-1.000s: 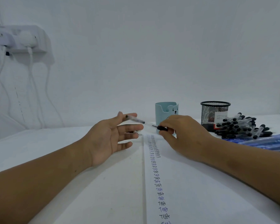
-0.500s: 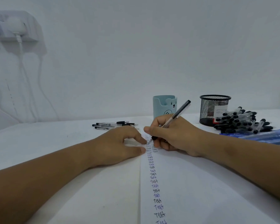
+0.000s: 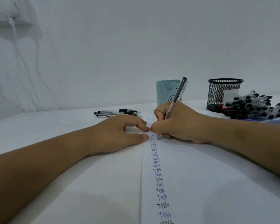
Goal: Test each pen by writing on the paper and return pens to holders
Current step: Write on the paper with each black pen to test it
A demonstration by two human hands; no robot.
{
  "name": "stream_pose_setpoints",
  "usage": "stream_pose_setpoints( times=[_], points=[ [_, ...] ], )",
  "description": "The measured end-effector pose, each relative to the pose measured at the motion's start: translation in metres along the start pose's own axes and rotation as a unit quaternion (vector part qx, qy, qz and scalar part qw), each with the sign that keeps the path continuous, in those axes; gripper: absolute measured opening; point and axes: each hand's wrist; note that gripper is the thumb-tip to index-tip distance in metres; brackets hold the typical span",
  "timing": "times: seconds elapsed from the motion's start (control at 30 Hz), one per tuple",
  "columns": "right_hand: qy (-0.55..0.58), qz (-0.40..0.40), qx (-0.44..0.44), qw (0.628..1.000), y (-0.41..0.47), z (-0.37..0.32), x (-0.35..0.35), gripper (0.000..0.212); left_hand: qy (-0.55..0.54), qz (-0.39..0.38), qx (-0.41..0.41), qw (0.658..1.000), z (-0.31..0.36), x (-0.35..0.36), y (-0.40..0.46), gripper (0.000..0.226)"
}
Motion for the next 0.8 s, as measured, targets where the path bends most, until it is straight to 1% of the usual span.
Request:
stream_pose_setpoints(
  times=[0.13,0.27,0.47,0.6,0.8],
  points=[
    [0.003,-0.002,0.006,1.0,0.0015,0.0031,0.0004,0.043,-0.003,-0.003,-0.004,1.0,-0.0014,0.0002,-0.0001,0.024],
    [-0.007,0.0,-0.001,1.0,0.0015,0.0034,0.0004,0.04,-0.003,-0.006,0.001,1.0,0.0,0.0,-0.0001,0.023],
    [-0.006,-0.027,0.003,1.0,0.0005,-0.0003,0.001,0.042,-0.004,-0.005,-0.002,1.0,-0.0004,-0.0004,-0.0012,0.021],
    [0.005,-0.014,0.005,1.0,0.0013,0.0015,0.0002,0.045,0.002,-0.005,-0.003,1.0,-0.0007,-0.0001,-0.0006,0.022],
    [-0.021,-0.006,-0.01,1.0,-0.0006,0.0002,0.0013,0.041,0.003,-0.006,-0.004,1.0,0.0008,0.0002,-0.0017,0.021]
  ],
)
Point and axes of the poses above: each hand's wrist, its own y-axis towards the middle knuckle, its own x-axis out of the palm, z = x × y, and after that the axes turned 4 degrees about z, right-handed
